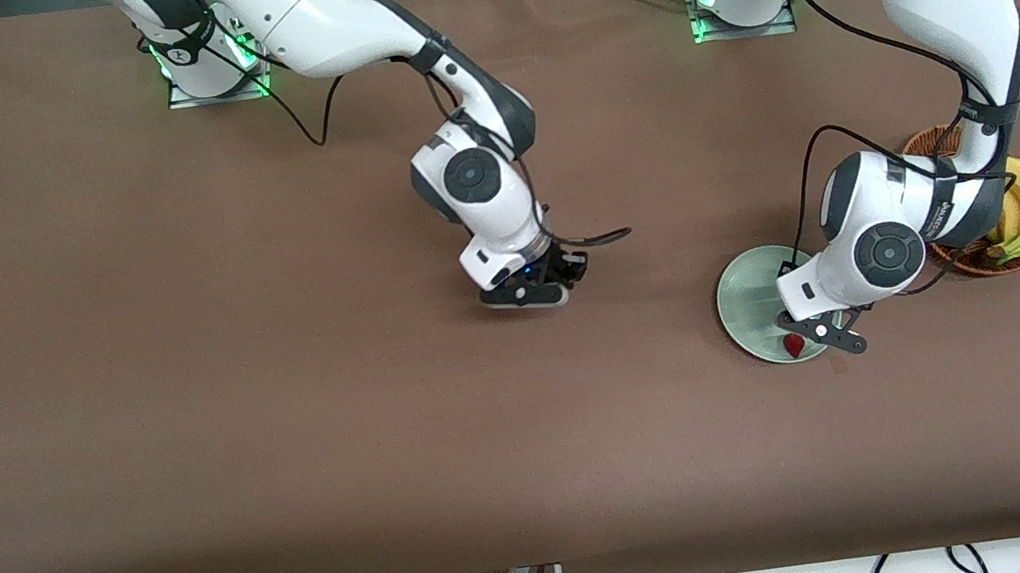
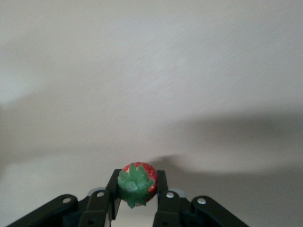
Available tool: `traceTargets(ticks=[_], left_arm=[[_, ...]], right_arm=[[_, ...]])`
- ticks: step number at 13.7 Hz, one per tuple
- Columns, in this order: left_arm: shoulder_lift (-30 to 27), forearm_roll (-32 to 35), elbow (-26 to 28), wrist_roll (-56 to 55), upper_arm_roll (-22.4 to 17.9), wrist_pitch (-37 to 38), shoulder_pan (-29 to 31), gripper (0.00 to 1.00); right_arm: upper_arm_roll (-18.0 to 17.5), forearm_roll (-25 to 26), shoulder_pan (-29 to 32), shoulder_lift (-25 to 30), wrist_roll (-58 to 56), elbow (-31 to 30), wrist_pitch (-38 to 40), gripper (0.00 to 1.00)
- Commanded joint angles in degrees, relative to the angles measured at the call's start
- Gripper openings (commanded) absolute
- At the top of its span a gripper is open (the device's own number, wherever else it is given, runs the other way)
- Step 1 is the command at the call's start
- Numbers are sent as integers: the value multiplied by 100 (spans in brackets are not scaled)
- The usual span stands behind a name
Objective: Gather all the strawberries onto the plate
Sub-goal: 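Place the strawberry on the plate with the left gripper while the right gripper carries another, then set the third strawberry on mid-table with the right gripper and release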
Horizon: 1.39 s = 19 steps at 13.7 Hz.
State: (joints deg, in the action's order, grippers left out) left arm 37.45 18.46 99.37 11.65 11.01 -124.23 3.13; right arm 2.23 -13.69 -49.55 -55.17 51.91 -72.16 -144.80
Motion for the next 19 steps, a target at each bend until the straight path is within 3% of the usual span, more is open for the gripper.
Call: traceTargets(ticks=[1, 5, 6, 7, 9, 11, 14, 19], left_arm=[[-71, 53, -49, 56, 60, 47, 57, 100], [-799, -201, -110, 48, 349, 793, 48, 100], [-940, -463, -111, 39, 358, 838, 48, 100], [-1063, -814, -137, 39, 358, 899, 39, 100], [-1187, -1421, -408, 4, 358, 1468, -13, 100], [-1196, -1521, -794, -14, 463, 2040, -14, 100], [-1231, -1547, -884, -49, 560, 2131, -14, 100], [-1144, -2057, -797, -995, 718, 2052, -180, 100]], right_arm=[[41, -99, -160, -538, 345, 886, -31, 18], [41, -99, -424, -890, 531, 1020, -934, 29], [41, -99, -485, -943, 548, 1020, -1075, 40], [41, -99, -529, -961, 566, 1020, -1138, 99], [58, -99, -521, -900, 505, 1020, -1042, 100], [163, -99, -460, -777, 461, 1020, -579, 100], [129, -81, 250, -321, -46, 1344, 826, 100], [137, -81, 1454, 549, -2101, 1345, 2804, 100]])
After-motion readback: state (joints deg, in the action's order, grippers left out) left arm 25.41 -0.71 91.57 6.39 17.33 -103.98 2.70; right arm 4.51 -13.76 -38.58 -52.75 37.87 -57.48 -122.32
